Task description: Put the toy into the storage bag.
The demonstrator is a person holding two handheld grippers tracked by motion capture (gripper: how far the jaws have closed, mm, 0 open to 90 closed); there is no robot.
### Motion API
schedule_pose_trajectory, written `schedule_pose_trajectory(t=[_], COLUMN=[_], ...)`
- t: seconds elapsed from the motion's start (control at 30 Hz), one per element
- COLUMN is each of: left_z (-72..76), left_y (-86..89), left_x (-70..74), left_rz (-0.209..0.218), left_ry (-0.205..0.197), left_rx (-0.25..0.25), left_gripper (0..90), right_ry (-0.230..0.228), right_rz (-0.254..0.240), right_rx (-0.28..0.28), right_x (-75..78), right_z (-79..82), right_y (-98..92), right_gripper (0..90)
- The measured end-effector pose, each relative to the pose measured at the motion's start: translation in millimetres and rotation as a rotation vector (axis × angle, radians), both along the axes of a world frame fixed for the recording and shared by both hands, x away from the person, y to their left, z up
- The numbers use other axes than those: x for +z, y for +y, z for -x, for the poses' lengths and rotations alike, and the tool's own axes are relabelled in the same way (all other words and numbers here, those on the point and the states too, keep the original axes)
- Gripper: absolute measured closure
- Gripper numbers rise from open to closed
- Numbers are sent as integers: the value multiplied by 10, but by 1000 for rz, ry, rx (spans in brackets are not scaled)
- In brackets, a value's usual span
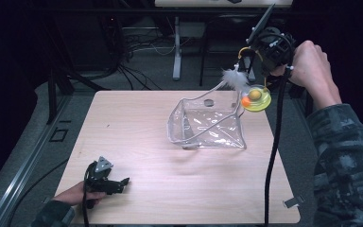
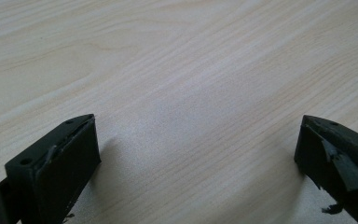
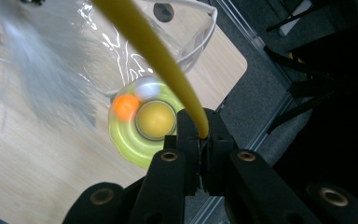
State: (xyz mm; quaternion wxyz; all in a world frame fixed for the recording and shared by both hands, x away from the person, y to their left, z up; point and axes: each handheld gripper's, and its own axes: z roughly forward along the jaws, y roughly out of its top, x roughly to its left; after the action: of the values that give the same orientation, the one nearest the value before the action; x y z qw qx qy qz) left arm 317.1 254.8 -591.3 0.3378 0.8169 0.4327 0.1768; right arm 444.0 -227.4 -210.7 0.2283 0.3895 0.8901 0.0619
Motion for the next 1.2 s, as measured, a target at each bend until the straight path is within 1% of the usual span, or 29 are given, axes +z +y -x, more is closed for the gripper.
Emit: schedule_pose_trajectory(t=[0.23,0.27,0.3,0.33,0.4,0.43,0.53,0.9,1.07,1.13,1.17,1.2], left_z=[0,0,0,0,0,0,0,0,-1,-1,-1,-1], left_y=[-1,-1,-1,-1,-1,-3,-1,-1,0,0,0,0], left_x=[-1,0,-1,-1,-1,-5,-1,-1,0,0,0,0], left_rz=[1,1,1,1,1,3,2,2,1,1,0,0], left_ry=[-1,-1,-1,-1,-1,-6,-1,0,-1,-1,-1,-1], left_rx=[0,1,1,1,1,4,1,1,-1,-1,-1,-1], left_gripper=[0,0,0,0,0,0,0,0,0,0,0,0], right_ry=[-14,-19,-15,-19,-17,-25,-27,-14,-12,-10,-13,-4], right_rz=[6,7,10,4,9,-3,2,5,-34,-39,-53,-44], right_rx=[4,6,11,14,21,20,28,59,75,79,81,86], right_x=[39,59,69,73,94,93,115,83,39,22,4,3], right_z=[-52,-66,-72,-74,-88,-92,-112,-203,-239,-250,-257,-265], right_y=[93,130,141,159,190,207,256,440,525,550,562,573], right_gripper=[879,879,879,879,879,879,879,879,879,878,879,878])
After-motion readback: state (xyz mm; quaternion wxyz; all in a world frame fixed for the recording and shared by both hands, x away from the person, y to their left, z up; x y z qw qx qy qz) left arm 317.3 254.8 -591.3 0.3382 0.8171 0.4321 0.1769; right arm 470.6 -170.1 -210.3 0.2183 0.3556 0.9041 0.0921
